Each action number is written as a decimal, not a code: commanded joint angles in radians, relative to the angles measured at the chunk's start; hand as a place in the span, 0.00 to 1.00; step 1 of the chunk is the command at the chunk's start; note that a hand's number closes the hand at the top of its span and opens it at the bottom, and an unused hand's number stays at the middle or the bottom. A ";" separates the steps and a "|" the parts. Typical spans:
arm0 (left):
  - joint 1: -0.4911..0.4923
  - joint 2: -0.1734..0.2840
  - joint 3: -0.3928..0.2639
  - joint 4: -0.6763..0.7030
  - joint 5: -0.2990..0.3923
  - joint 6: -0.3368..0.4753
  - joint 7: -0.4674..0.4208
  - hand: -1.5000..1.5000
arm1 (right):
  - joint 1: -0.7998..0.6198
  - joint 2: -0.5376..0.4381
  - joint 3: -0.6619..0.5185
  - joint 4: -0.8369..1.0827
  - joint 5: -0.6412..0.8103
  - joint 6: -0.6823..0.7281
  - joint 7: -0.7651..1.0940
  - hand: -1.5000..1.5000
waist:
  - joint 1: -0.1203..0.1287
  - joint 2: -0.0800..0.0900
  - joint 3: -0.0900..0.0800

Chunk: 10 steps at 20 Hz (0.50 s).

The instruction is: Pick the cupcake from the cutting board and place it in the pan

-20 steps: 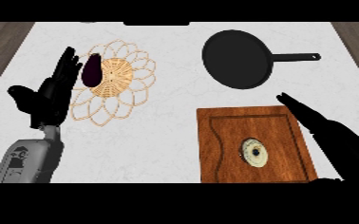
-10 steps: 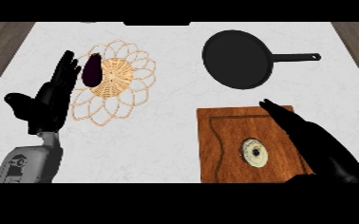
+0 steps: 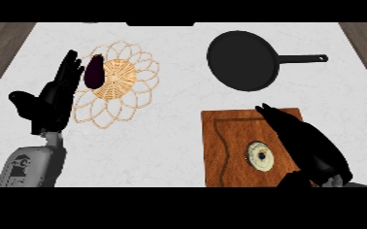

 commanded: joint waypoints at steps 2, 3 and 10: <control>-0.014 -0.011 0.015 -0.019 -0.002 -0.008 0.018 0.50 | -0.013 0.067 0.018 0.098 0.082 0.018 -0.016 0.00 | 0.000 0.000 0.000; 0.003 -0.010 0.018 -0.004 -0.022 -0.002 0.005 0.50 | -0.013 0.079 0.012 0.079 0.081 0.048 -0.004 0.00 | -0.001 0.000 0.000; 0.057 -0.037 -0.005 -0.078 -0.038 -0.014 0.027 0.50 | 0.018 0.127 0.021 0.122 0.161 0.049 -0.040 0.00 | 0.001 -0.001 0.000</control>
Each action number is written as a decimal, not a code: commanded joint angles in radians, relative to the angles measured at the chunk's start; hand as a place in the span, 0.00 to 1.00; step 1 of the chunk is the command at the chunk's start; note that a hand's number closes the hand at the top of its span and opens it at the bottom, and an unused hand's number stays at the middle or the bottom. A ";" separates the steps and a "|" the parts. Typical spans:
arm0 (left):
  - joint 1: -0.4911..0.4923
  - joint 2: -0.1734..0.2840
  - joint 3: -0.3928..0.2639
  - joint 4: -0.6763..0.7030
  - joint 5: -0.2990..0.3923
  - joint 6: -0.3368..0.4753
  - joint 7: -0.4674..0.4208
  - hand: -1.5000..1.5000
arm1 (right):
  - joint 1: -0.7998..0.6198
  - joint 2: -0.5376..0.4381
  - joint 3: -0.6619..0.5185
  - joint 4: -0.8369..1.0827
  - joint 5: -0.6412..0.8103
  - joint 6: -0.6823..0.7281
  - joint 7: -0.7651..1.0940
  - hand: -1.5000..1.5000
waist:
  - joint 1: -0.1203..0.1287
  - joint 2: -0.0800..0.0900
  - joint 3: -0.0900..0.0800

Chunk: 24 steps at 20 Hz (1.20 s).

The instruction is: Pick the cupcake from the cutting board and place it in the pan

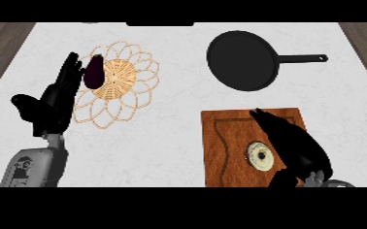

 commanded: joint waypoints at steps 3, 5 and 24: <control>0.007 -0.031 -0.007 0.037 -0.032 0.003 -0.056 0.50 | -0.011 0.037 0.014 0.040 0.068 0.057 0.001 0.00 | -0.001 0.000 0.000; 0.029 -0.012 0.016 -0.027 -0.008 -0.009 0.003 0.50 | 0.007 0.045 0.023 0.156 0.115 -0.022 -0.095 0.00 | 0.002 0.000 0.000; -0.073 -0.018 0.043 0.016 -0.013 -0.028 0.044 0.50 | -0.027 0.109 0.080 0.252 0.256 -0.029 -0.316 1.00 | 0.000 0.000 0.000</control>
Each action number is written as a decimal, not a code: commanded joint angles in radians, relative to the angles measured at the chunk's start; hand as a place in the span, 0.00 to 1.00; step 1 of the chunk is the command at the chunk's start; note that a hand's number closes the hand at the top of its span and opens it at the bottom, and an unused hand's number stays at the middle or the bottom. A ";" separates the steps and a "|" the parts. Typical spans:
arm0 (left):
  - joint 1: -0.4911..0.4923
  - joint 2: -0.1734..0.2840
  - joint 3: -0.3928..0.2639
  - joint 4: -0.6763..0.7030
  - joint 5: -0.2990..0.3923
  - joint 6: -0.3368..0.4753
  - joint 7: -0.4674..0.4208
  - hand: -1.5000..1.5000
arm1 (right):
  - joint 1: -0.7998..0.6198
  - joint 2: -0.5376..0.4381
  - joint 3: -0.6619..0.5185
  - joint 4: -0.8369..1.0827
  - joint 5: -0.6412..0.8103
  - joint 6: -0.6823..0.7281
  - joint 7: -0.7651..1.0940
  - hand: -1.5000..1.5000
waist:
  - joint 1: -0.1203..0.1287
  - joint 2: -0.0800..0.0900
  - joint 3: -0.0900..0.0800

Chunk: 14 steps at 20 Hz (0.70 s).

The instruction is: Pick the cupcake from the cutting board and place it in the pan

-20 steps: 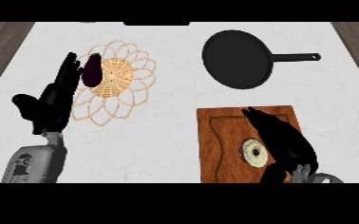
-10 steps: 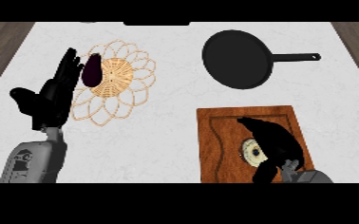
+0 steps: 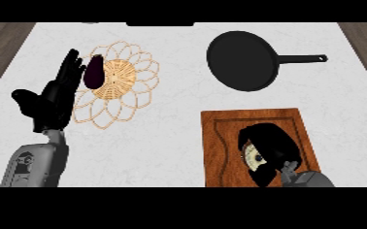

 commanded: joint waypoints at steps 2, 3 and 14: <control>0.022 0.004 -0.019 -0.060 -0.010 -0.004 0.039 0.50 | -0.021 0.156 0.211 -0.001 0.089 0.008 0.072 1.00 | 0.013 -0.001 0.001; -0.012 0.020 0.010 -0.005 0.015 -0.026 0.015 0.50 | -0.073 0.211 0.260 0.071 0.121 -0.006 0.081 1.00 | 0.018 0.004 0.001; -0.002 0.023 0.020 -0.017 0.010 -0.016 0.024 0.50 | -0.263 0.260 0.503 0.005 0.194 -0.377 0.260 1.00 | 0.010 -0.002 0.002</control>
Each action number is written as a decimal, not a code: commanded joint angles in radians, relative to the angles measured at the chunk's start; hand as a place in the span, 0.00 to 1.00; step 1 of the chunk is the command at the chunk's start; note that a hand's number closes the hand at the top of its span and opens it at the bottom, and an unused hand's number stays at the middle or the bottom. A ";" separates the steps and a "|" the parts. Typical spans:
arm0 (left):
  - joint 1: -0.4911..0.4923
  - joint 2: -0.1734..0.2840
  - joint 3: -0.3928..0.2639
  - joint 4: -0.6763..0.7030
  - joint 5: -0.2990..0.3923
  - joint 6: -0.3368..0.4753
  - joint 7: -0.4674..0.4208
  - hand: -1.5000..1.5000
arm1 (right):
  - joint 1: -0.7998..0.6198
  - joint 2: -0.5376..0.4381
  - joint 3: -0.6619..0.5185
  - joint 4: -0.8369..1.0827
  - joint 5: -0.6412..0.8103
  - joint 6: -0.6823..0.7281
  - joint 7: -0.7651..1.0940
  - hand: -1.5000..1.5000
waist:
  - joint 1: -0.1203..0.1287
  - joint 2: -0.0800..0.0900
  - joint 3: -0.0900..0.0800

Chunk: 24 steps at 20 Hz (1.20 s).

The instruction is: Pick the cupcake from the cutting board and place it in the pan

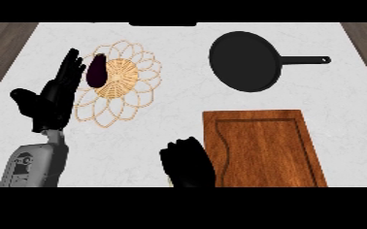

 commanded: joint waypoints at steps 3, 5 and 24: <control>-0.021 -0.021 -0.019 0.015 -0.032 0.029 -0.009 0.50 | -0.102 0.013 0.008 -0.152 0.064 -0.156 0.088 1.00 | -0.014 0.000 0.000; 0.050 -0.009 -0.002 -0.042 0.008 -0.008 -0.022 0.50 | -0.097 0.013 -0.077 -0.191 0.085 -0.143 0.033 1.00 | -0.009 -0.002 0.000; 0.071 -0.024 -0.025 -0.031 -0.022 -0.008 -0.047 0.50 | -0.402 -0.128 -0.778 0.248 -0.253 -0.349 -0.315 1.00 | 0.016 0.009 0.001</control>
